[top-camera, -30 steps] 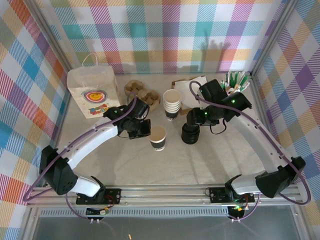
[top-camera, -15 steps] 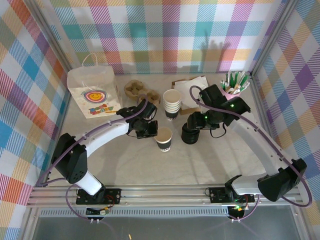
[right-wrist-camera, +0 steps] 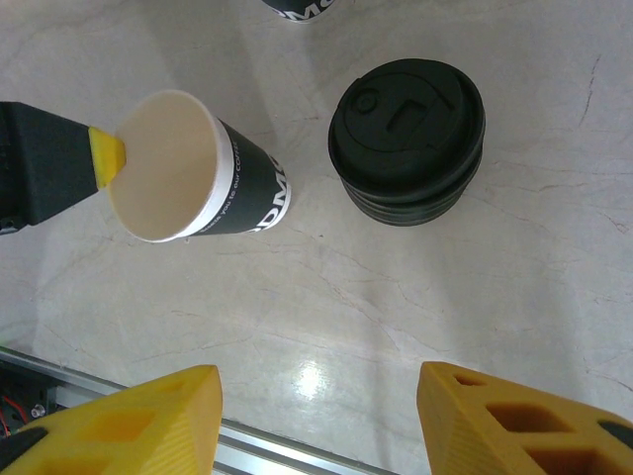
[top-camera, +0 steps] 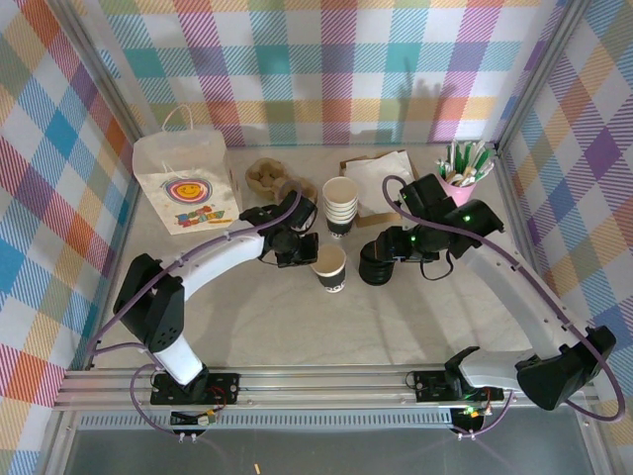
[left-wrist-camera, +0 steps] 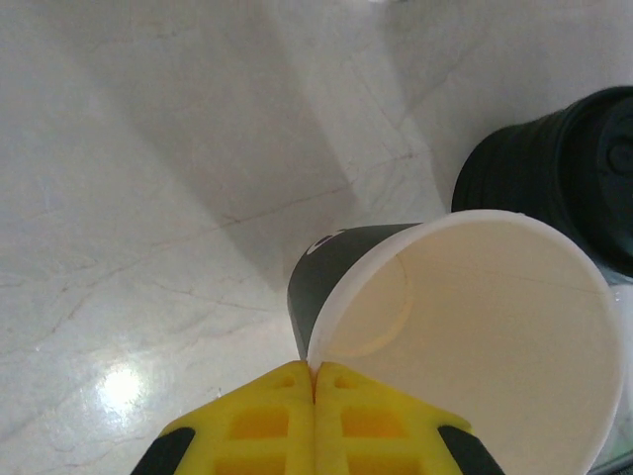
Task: Pack the takeout coffee
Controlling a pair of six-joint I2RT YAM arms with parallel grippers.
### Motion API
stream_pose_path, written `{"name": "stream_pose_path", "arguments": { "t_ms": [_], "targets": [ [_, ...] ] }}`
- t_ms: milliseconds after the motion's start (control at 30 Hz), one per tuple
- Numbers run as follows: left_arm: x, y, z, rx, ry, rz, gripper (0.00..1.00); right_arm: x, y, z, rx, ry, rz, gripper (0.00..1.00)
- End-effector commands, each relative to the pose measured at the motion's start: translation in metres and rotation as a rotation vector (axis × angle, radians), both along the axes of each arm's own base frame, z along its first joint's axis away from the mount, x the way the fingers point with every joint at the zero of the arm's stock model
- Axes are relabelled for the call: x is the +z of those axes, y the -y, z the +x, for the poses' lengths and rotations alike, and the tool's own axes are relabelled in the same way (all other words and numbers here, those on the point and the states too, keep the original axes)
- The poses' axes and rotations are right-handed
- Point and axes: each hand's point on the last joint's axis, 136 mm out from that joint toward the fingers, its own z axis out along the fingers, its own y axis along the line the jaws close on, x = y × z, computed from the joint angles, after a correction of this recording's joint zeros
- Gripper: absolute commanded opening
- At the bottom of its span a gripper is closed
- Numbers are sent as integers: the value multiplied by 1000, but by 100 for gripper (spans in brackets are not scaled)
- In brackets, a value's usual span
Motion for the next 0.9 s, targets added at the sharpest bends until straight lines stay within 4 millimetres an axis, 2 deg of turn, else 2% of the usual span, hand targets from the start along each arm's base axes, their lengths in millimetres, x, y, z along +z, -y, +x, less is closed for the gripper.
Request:
{"name": "stream_pose_path", "arguments": {
  "t_ms": [0, 167, 600, 800, 867],
  "targets": [
    [9, 1, 4, -14, 38, 36, 0, 7, -4, 3, -3, 11, 15, 55],
    [13, -2, 7, -17, 50, 55, 0, 6, -4, 3, -4, 6, 15, 55],
    [3, -8, 5, -10, 55, 75, 1, 5, -7, 5, 9, -3, 11, 55],
    [8, -8, 5, -10, 68, 67, 25, 7, -10, 9, 18, -1, 9, 55],
    [10, -8, 5, -10, 71, 65, 30, 7, -10, 11, 20, 1, 6, 56]
  ]
}}
